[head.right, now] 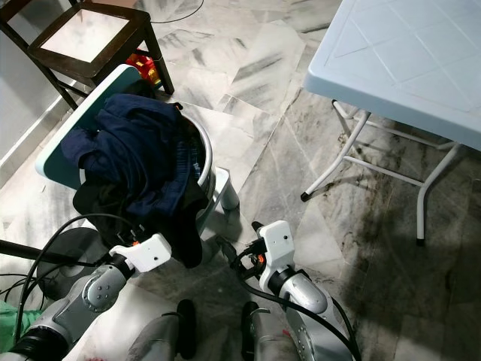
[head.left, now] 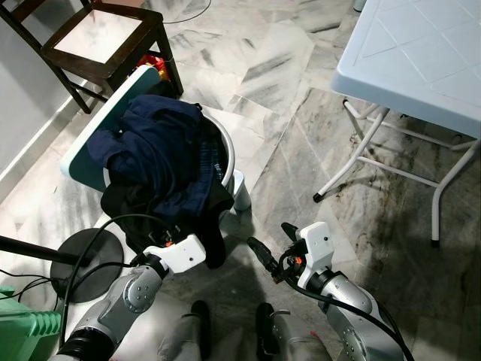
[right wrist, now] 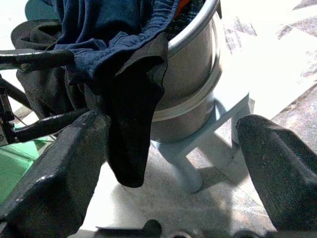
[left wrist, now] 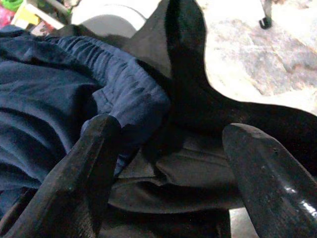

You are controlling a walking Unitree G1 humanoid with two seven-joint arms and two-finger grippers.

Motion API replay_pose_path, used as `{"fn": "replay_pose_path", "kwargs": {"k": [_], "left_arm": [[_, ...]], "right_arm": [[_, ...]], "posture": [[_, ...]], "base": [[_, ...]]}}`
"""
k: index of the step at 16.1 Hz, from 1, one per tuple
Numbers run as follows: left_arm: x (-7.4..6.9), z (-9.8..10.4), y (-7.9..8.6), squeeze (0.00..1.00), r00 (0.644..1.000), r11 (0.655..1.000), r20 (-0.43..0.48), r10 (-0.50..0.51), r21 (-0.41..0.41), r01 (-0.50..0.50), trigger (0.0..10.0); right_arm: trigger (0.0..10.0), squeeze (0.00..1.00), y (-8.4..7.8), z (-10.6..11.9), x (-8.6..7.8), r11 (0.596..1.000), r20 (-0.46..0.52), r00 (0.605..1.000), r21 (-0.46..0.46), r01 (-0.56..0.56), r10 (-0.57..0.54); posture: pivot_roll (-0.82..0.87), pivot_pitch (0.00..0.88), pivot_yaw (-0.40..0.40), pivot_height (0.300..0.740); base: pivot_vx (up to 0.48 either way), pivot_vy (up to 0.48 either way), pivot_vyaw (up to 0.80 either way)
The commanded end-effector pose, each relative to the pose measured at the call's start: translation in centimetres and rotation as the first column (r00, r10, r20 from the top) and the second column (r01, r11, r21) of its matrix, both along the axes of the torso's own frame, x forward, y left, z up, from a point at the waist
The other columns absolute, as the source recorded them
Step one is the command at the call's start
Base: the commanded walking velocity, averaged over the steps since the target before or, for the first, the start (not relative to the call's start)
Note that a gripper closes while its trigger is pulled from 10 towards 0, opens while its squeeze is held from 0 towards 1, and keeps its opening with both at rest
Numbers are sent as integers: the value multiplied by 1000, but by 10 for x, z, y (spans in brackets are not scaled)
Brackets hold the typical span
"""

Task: Hang hanger

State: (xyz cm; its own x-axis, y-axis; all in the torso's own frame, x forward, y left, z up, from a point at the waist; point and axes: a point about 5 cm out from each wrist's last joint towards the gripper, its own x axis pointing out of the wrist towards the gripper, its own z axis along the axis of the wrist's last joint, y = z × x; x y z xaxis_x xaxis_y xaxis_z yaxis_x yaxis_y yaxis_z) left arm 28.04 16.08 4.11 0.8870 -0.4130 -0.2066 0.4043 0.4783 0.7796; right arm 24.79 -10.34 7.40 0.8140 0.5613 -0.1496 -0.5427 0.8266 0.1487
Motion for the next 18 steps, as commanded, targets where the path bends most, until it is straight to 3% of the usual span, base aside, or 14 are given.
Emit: {"fn": "replay_pose_path", "kwargs": {"k": [1,6,8,18], "left_arm": [[-6,-8,5,0,999,999,-41,-21,48,23,10000],[12,0,17,0,999,996,-36,18,85,-15,10000],[19,2,20,0,999,996,-38,33,87,-30,0],[26,4,16,0,999,998,-48,20,55,-18,0]], "right_arm": [[10000,0,2,-3,-4,1000,-20,1000,0,-5,5],[10000,0,4,-4,-3,1000,-25,1000,-1,-11,11],[10000,0,3,-5,-3,1000,-25,1000,-1,-7,7],[10000,0,3,-6,-4,1000,-26,1000,0,6,-6]], "posture": [[-47,329,28,740],[-45,328,30,740],[-48,325,32,740],[-49,329,39,740]], "base": [[0,0,0],[0,0,0],[0,0,0],[0,0,0]]}}
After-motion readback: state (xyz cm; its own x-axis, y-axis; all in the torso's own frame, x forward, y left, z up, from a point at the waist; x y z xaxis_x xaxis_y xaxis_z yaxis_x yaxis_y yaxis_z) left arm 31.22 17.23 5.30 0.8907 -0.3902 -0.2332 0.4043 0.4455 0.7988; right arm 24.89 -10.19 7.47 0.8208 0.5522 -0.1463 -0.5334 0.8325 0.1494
